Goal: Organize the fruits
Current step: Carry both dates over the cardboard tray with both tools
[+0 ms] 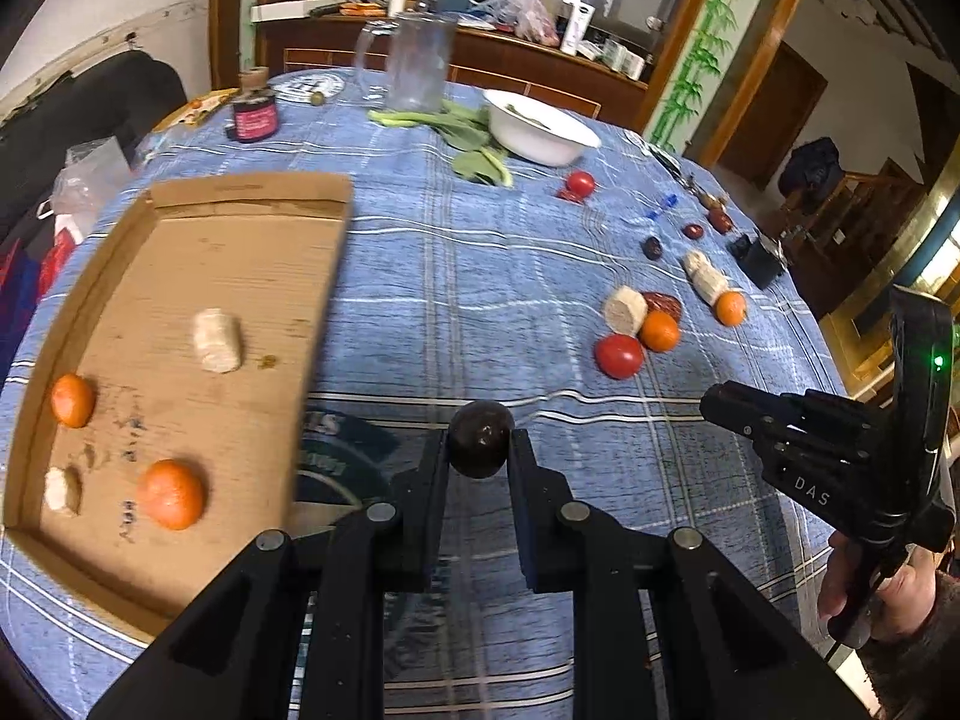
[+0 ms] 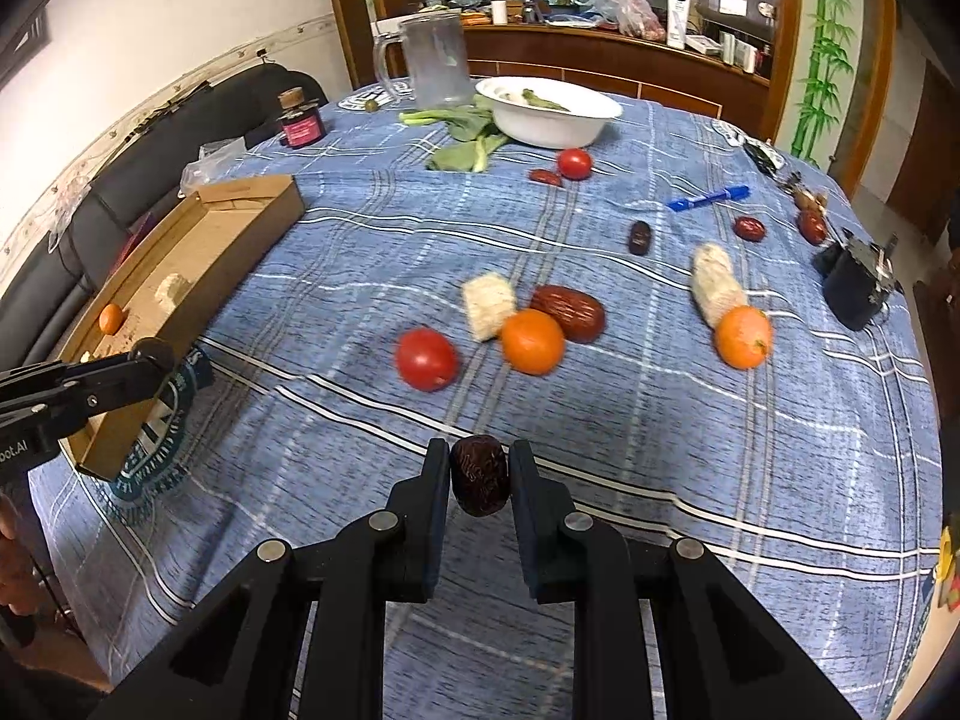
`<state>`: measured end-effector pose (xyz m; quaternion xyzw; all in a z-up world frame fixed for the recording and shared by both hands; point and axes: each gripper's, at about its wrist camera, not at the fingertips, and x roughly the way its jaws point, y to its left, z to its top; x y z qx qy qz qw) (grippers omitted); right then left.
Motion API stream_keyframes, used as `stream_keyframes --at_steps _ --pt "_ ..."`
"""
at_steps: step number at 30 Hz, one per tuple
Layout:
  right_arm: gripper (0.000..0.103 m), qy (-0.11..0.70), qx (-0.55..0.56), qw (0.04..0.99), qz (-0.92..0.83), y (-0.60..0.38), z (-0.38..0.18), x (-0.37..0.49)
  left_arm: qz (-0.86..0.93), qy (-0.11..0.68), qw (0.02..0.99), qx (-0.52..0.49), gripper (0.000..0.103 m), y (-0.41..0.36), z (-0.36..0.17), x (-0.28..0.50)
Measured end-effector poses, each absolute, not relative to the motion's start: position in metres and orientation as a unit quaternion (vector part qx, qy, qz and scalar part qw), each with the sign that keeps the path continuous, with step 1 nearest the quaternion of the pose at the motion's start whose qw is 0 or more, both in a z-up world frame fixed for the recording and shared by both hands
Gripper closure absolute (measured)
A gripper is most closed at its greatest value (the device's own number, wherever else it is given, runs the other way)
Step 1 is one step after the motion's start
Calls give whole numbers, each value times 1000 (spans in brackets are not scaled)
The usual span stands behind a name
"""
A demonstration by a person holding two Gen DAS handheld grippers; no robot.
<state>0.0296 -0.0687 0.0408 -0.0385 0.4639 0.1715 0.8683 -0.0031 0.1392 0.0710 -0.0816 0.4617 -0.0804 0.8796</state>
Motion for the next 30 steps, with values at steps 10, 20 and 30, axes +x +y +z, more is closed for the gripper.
stream_keyframes --at_steps 10,20,30 --pt "82 450 -64 867 206 -10 53 41 -39 450 886 -103 84 199 76 -9" --pt "81 432 -90 863 248 54 66 54 7 446 887 -120 84 259 77 -12" --pt "81 423 -94 857 279 110 73 81 38 446 887 -118 84 304 77 2"
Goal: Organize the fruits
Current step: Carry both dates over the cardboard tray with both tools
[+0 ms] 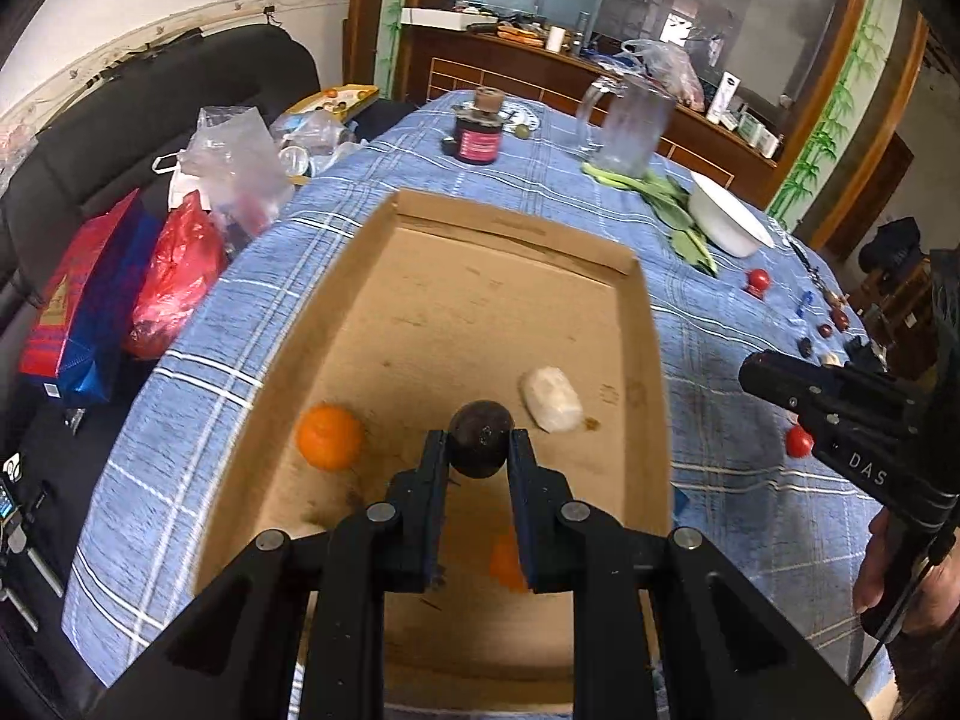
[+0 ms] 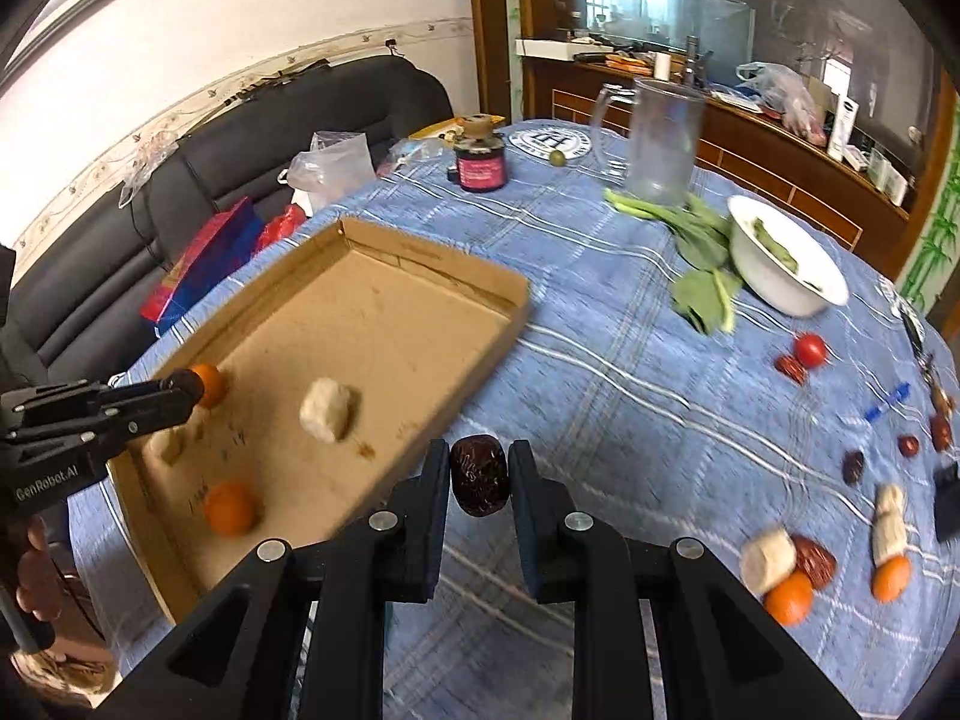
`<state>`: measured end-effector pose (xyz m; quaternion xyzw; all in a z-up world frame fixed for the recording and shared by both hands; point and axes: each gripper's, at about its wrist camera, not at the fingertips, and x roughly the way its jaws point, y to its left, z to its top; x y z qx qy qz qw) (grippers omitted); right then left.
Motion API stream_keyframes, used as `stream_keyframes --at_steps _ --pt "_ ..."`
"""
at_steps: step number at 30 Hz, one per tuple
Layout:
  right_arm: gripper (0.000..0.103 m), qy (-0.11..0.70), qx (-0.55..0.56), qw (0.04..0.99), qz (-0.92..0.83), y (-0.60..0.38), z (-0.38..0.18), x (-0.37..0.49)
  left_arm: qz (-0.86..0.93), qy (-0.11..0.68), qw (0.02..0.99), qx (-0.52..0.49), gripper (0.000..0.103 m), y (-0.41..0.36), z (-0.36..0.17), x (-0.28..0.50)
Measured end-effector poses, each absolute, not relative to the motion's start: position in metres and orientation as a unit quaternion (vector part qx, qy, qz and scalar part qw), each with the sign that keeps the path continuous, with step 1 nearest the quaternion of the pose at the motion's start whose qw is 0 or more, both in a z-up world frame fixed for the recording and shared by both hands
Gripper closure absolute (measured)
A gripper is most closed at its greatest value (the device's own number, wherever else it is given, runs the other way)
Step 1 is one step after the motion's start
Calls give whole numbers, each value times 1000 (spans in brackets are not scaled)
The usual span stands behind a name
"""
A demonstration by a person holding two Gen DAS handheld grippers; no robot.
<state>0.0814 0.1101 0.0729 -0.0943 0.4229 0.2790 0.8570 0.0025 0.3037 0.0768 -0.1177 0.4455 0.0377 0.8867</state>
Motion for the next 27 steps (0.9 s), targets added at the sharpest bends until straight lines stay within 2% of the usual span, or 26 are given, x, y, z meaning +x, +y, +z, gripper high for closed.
stream_keyframes --at_steps 11,27 --pt "81 415 -116 853 295 163 71 118 51 462 877 -121 84 329 61 42" --pt "81 454 -124 828 306 203 27 158 61 494 856 -139 84 343 32 85"
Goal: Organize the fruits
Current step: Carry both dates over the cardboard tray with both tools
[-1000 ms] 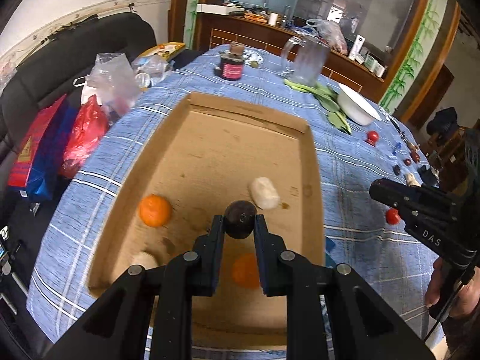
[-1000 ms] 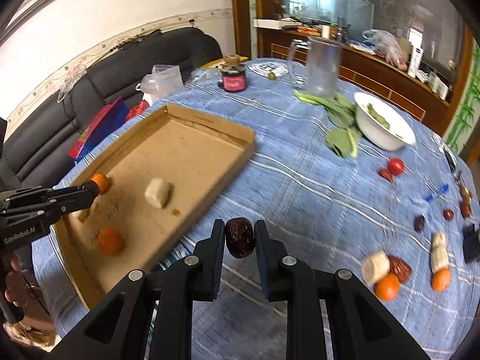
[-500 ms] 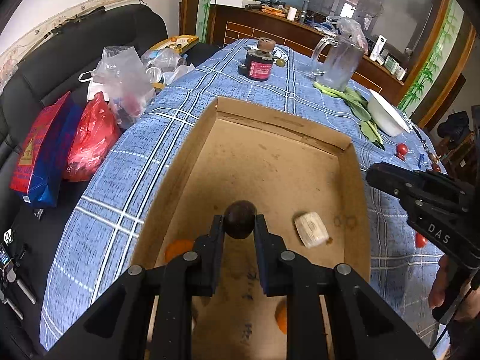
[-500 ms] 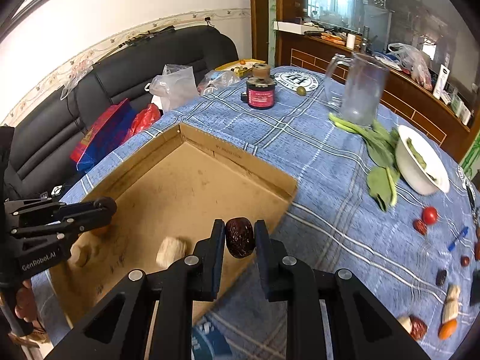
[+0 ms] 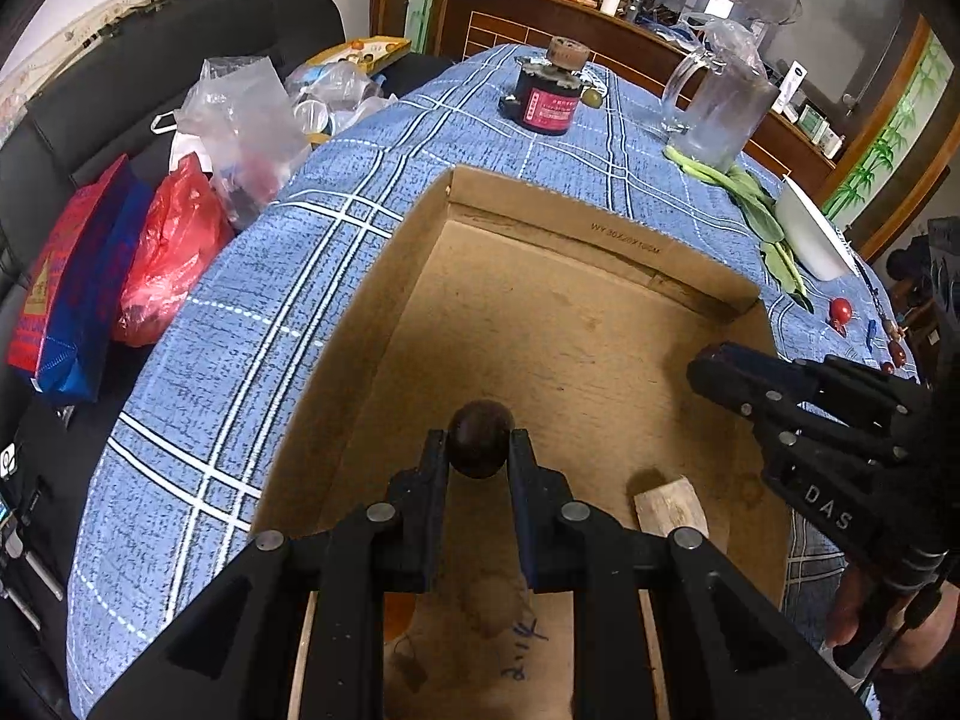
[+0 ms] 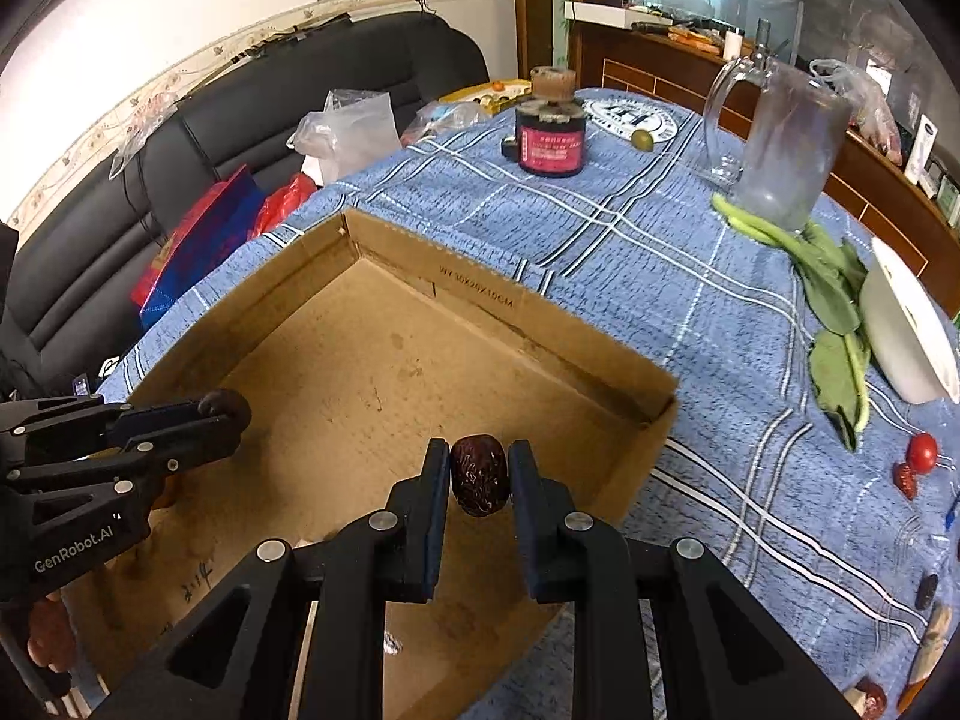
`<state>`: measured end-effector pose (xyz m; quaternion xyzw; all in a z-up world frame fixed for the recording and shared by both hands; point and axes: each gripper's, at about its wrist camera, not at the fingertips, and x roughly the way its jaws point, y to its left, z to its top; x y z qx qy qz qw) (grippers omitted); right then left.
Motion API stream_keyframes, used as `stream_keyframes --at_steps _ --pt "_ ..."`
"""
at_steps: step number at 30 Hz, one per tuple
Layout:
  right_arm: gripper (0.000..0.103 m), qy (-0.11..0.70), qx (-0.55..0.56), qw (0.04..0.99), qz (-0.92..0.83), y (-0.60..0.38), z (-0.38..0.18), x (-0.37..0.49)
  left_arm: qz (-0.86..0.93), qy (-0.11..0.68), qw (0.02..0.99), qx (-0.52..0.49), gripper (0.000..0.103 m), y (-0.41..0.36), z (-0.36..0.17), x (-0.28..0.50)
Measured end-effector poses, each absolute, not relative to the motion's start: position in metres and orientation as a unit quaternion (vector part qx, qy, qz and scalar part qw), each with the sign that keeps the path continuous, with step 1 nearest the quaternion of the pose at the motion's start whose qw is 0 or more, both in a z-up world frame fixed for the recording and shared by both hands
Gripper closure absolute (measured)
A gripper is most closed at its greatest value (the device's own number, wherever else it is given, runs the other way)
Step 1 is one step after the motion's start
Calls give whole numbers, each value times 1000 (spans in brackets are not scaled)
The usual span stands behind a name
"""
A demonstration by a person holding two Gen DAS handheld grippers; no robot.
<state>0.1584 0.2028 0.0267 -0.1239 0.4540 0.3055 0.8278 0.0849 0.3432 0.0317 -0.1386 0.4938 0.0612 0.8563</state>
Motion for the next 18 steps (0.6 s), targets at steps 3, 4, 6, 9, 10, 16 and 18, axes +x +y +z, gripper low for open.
stream_keyframes --at_steps 3,4,6,9,10,16,18 --pt "81 456 -129 825 308 205 23 159 63 499 853 -140 84 345 28 88" --pt "81 456 -130 824 309 206 22 159 62 500 852 -141 84 345 26 88" --pt "81 457 -130 823 310 207 21 160 63 500 852 -142 84 346 25 89" --pt "81 460 -129 822 310 208 18 162 63 501 852 -142 84 345 24 90" --pt "81 463 -129 820 310 208 16 162 63 501 851 -142 84 345 24 90" --pt "81 467 -128 819 307 207 12 163 63 501 851 -143 84 345 24 90" --pt "81 468 -130 819 306 208 12 163 64 502 851 -142 84 345 24 89"
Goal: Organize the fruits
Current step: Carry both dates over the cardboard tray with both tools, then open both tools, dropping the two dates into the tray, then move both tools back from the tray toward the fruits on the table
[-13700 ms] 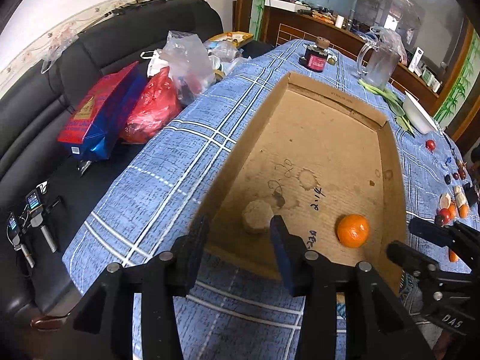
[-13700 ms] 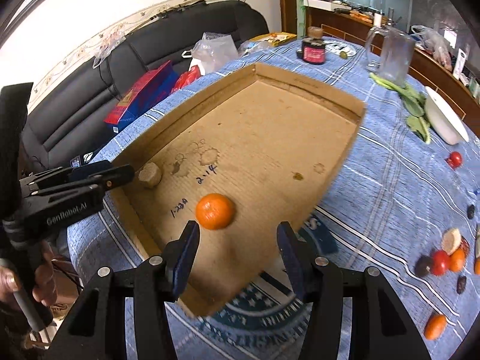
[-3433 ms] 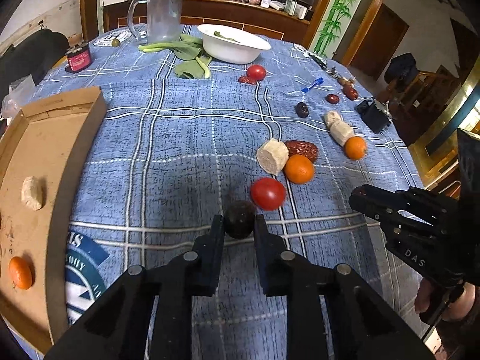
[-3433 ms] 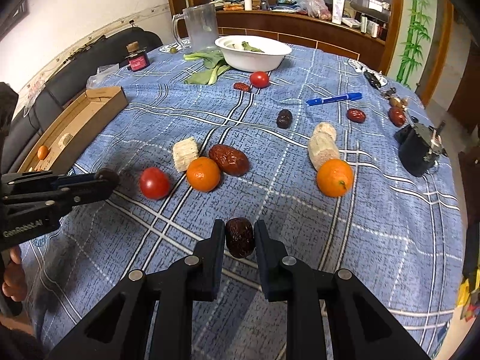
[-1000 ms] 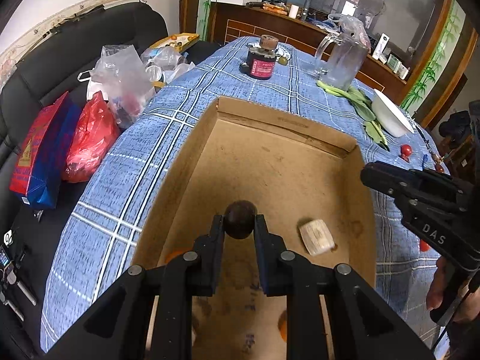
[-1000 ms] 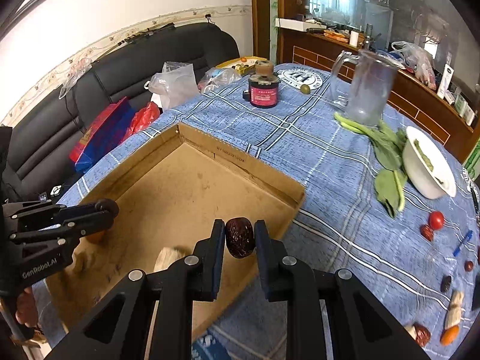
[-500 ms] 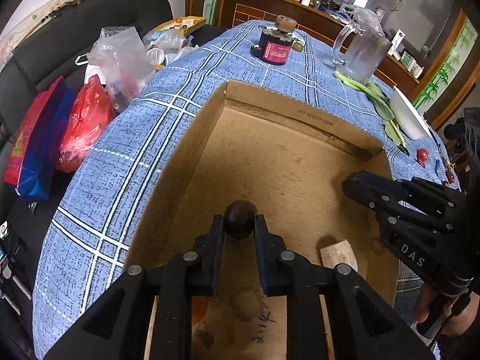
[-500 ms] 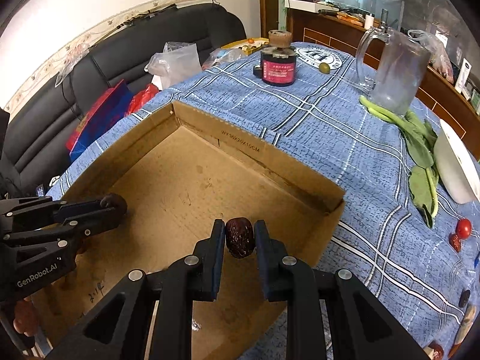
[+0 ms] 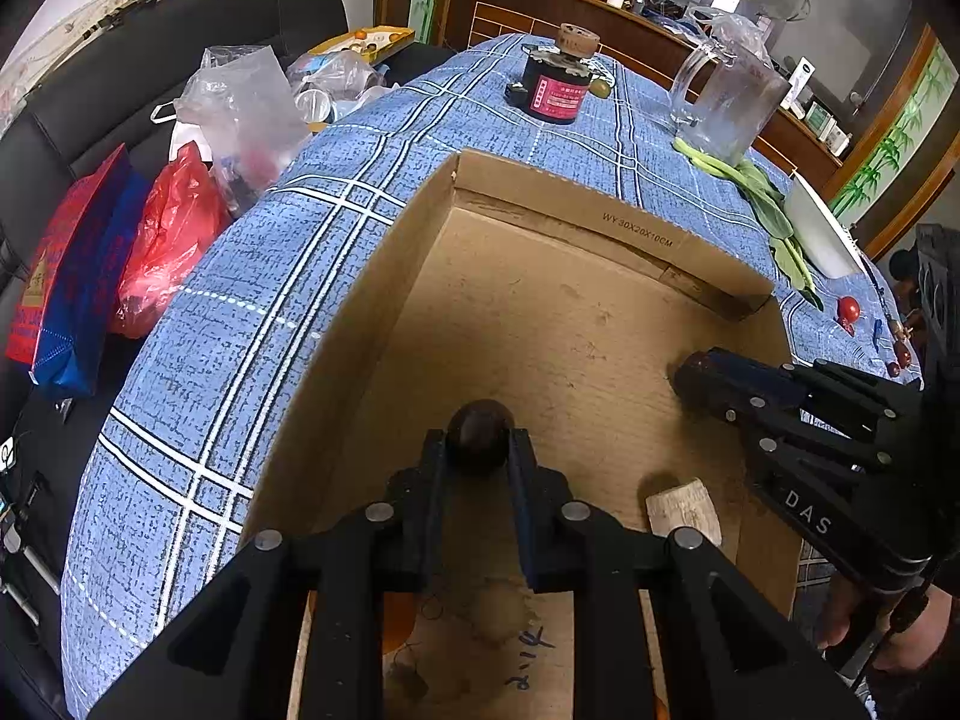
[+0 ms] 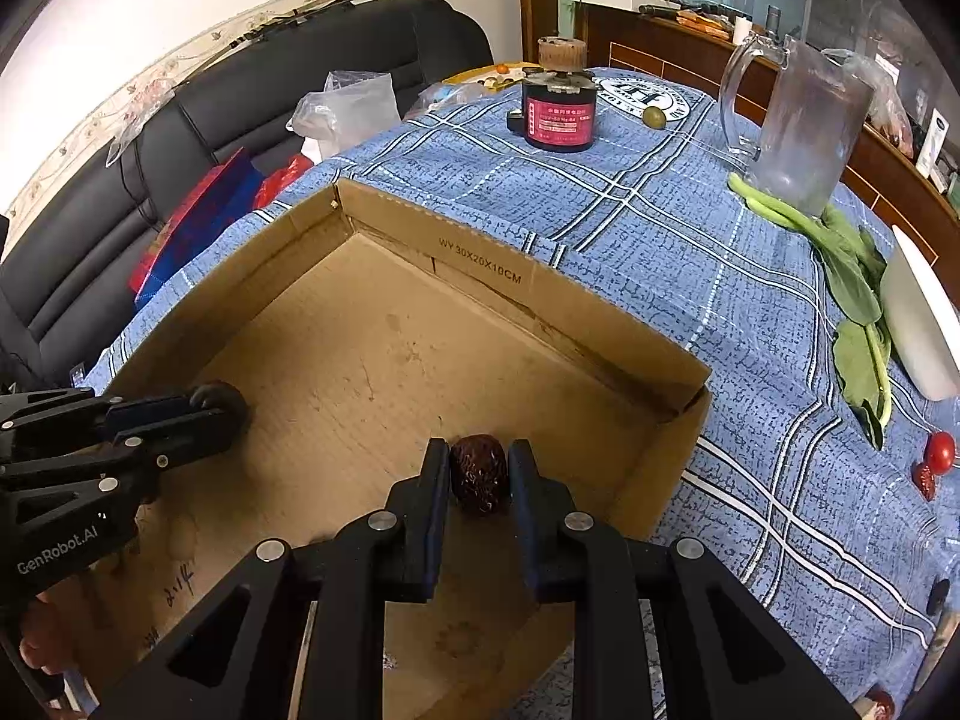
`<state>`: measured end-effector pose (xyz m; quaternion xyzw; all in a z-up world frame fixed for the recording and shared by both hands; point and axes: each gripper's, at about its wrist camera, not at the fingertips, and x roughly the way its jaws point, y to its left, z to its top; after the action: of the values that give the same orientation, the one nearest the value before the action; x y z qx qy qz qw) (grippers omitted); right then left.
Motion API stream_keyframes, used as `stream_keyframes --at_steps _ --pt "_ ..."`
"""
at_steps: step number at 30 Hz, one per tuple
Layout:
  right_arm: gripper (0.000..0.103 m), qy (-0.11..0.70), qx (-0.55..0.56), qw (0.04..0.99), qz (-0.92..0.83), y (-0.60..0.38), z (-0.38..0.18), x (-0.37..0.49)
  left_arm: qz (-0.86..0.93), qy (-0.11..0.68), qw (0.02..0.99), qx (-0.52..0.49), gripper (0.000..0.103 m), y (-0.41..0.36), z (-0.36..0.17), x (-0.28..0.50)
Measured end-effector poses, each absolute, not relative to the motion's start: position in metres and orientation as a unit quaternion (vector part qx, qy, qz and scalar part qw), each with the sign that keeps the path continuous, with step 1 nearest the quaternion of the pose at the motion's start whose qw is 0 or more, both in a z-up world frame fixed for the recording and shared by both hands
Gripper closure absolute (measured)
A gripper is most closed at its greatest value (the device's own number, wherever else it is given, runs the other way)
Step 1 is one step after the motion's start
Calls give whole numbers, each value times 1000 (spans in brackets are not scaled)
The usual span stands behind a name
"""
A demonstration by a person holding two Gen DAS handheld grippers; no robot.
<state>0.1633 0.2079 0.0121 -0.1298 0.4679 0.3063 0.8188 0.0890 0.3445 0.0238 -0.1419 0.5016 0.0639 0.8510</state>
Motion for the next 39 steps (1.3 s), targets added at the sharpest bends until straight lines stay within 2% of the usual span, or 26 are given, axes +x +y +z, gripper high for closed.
stream_keyframes --at_steps 3,5,8,10,11,16,20,26,30,39 --pt "80 470 -132 817 306 208 12 163 65 503 850 -141 83 344 24 88" --pt "76 470 -132 817 308 208 13 162 67 503 850 -139 83 344 24 87" --pt "60 464 -136 819 308 208 16 159 69 505 849 -140 81 344 24 84" --pt "47 453 -147 827 301 208 19 156 75 505 849 -138 74 343 25 83" --pt "46 449 -149 829 297 208 20 155 77 503 850 -136 70 343 26 81" --pt "46 448 -139 834 290 200 27 154 79 495 855 -133 69 341 33 75" --pt "46 444 -133 839 286 196 36 146 83 485 861 -128 60 337 42 66" --pt "46 432 -134 848 277 186 49 125 87 469 871 -116 57 328 56 50" --pt "46 426 -132 852 274 172 57 108 99 456 878 -111 51 322 65 33" --pt "46 427 -123 856 263 125 73 73 145 425 887 -105 47 321 83 -15"
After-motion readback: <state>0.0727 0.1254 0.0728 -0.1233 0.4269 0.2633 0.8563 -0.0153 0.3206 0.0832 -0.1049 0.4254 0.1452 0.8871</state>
